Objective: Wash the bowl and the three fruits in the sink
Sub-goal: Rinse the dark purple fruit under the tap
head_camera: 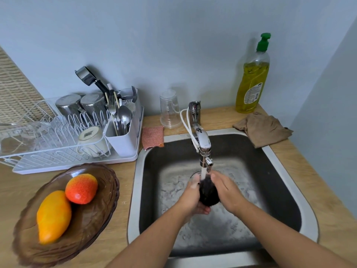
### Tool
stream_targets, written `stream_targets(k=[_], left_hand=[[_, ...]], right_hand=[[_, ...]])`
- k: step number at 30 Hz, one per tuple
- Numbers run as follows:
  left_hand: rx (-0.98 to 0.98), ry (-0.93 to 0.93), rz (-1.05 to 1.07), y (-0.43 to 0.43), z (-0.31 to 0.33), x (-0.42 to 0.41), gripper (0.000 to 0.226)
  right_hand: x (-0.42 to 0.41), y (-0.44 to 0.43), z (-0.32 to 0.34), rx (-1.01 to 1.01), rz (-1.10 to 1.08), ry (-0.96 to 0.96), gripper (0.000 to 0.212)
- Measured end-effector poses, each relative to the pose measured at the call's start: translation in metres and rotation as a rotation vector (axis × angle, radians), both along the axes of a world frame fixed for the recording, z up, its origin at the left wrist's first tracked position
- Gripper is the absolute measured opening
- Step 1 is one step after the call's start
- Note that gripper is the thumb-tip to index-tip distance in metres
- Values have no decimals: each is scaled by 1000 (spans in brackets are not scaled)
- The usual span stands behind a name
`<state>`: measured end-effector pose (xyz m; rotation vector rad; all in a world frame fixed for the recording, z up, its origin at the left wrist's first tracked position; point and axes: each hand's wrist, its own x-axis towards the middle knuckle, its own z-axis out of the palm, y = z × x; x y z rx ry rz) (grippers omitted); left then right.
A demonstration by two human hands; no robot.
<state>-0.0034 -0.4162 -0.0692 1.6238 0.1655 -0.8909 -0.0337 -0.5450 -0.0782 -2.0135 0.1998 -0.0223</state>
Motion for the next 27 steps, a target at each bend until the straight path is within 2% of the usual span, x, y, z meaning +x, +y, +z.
stream_targets(k=[3, 5, 9, 11, 13, 15, 17, 19, 21, 23, 25, 27], left_hand=[[-25, -7, 66, -4, -2, 1, 49], [-99, -19, 94, -6, -6, -1, 55], [-227, 102, 183, -5, -7, -3, 56], [-189, 98, 124, -6, -3, -2, 58], [-122, 63, 93, -6, -2, 2, 62], [-76, 13, 119, -7, -2, 4, 63], [-110, 29, 176, -9, -4, 5, 65], [-126, 42, 206, -11, -5, 4, 58], [-58, -33, 145, -9, -5, 3, 47], [25, -115, 71, -4, -3, 3, 38], [26, -132, 30, 0, -1, 3, 38], [-22, -94, 20, 3, 1, 7, 48]], right_hand=[[-4, 5, 0, -91, -111, -32, 23], [-5, 7, 3, -138, -157, -18, 24], [-8, 12, -3, -203, -99, -72, 23], [-5, 9, -2, -186, -95, -71, 22], [1, 4, 2, -101, -116, -31, 31], [1, 6, 3, -41, -142, -34, 33], [-2, 12, -6, -75, -159, -62, 26], [-6, 19, -13, -115, -131, -91, 31], [-7, 19, -9, -29, -119, -91, 24], [-5, 15, 1, 50, -121, -44, 29], [-5, 11, 7, 42, -91, -39, 33], [-8, 11, 7, -72, 4, -93, 20]])
